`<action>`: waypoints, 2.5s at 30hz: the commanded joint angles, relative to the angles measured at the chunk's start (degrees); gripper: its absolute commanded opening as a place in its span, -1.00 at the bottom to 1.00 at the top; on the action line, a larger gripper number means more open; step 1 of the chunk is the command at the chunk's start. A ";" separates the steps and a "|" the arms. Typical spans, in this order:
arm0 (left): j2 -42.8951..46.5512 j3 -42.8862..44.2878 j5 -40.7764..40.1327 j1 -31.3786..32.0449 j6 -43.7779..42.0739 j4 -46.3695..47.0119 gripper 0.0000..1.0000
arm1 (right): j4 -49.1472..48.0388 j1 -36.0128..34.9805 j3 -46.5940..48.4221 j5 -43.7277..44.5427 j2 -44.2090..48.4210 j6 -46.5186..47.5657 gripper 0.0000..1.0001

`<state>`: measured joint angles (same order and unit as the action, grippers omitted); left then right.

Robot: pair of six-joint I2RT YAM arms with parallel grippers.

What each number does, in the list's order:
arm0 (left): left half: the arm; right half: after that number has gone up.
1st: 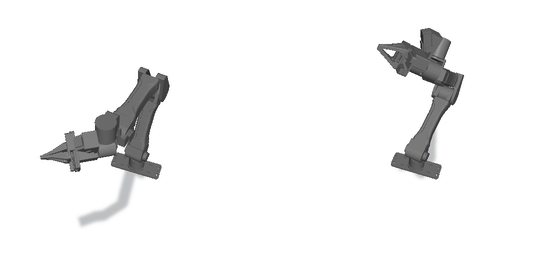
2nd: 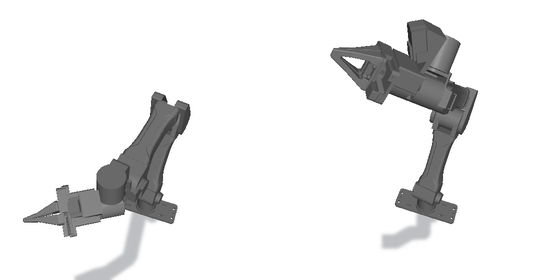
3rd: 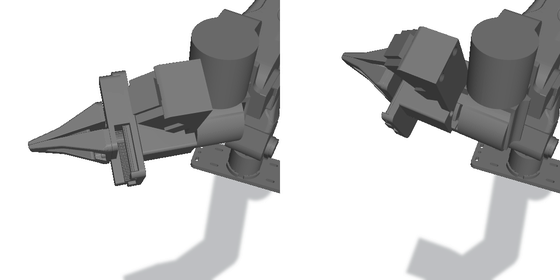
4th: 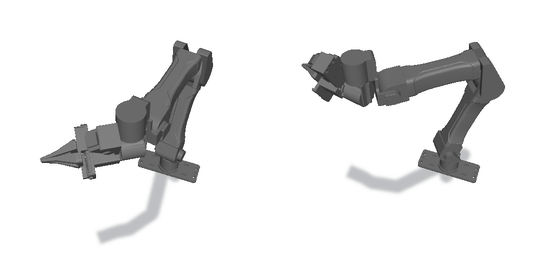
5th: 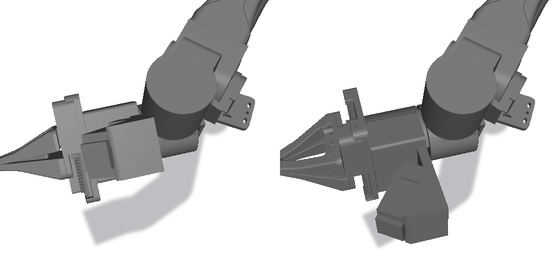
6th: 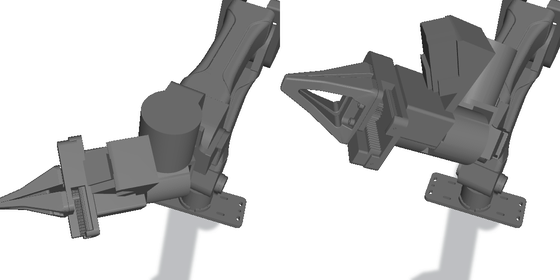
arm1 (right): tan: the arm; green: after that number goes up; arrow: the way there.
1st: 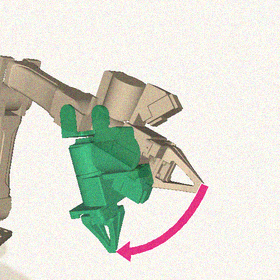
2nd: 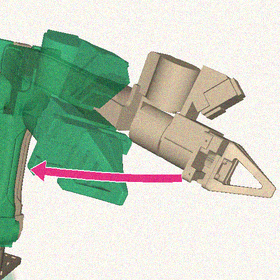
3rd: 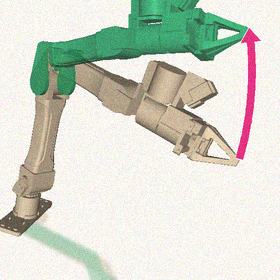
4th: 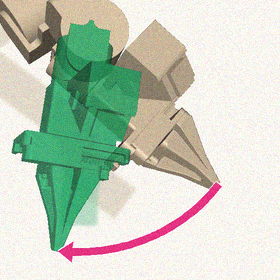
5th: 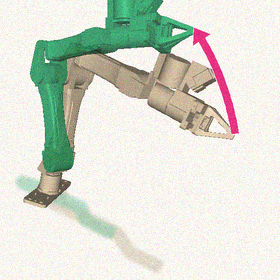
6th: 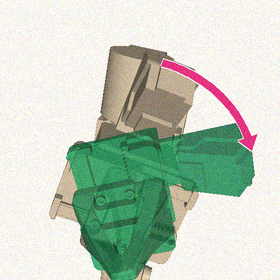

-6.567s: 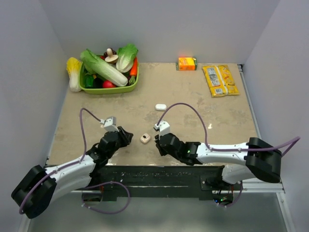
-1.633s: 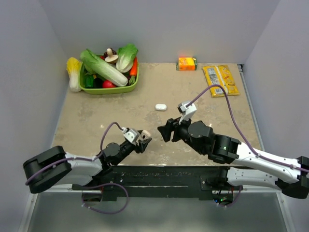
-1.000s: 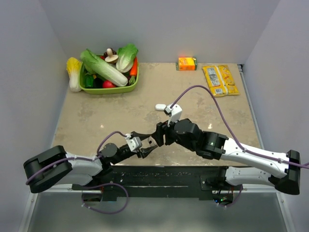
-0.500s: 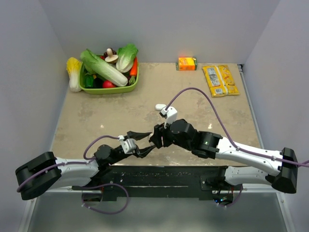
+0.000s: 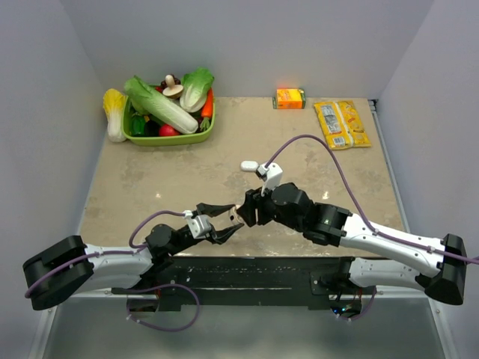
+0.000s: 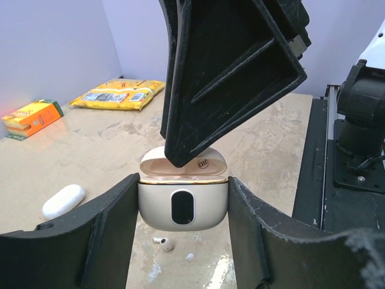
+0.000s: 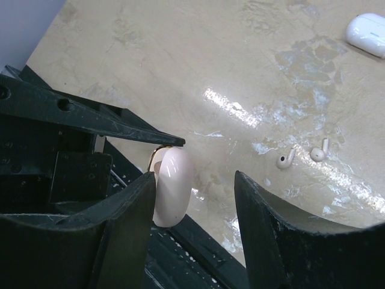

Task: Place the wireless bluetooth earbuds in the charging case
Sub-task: Open the charging case, then adjust the charging case.

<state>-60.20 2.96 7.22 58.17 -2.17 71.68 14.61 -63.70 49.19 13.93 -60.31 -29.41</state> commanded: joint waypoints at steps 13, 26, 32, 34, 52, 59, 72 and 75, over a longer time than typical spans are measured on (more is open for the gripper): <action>1.32 -0.94 -0.89 0.54 -1.69 25.09 -1.00 | -4.33 2.09 -1.20 -0.57 7.67 -0.91 0.11; 1.76 -1.12 -1.42 0.63 -2.40 25.44 -1.00 | -12.85 11.14 -4.98 -18.06 3.54 -7.50 0.04; 1.49 -1.12 -1.60 0.63 -2.57 25.97 -1.00 | -14.35 11.41 -5.68 -21.48 2.22 -8.65 0.02; 1.41 -1.20 -1.69 0.71 -2.66 26.05 -1.00 | -14.44 11.41 -5.60 -22.28 1.43 -8.74 0.02; 1.58 -1.64 -3.09 0.89 -3.01 26.58 -1.00 | -14.35 11.58 -8.06 -21.76 1.51 -9.26 -0.39; 1.32 -1.56 -4.23 0.80 -1.43 25.44 -0.97 | -14.43 11.50 -8.23 -20.79 2.74 -7.77 -0.95; 2.02 2.22 -6.51 0.80 10.16 8.39 1.00 | -4.43 11.41 -0.15 -14.29 8.98 6.45 -1.00; 2.11 2.57 -8.89 0.71 13.15 6.73 1.00 | -2.58 11.50 1.87 -15.33 10.04 10.14 -1.00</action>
<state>-58.35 3.49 1.76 58.94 4.97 72.84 9.15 -52.34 46.26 -2.24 -52.21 -26.72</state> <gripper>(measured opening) 0.997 0.075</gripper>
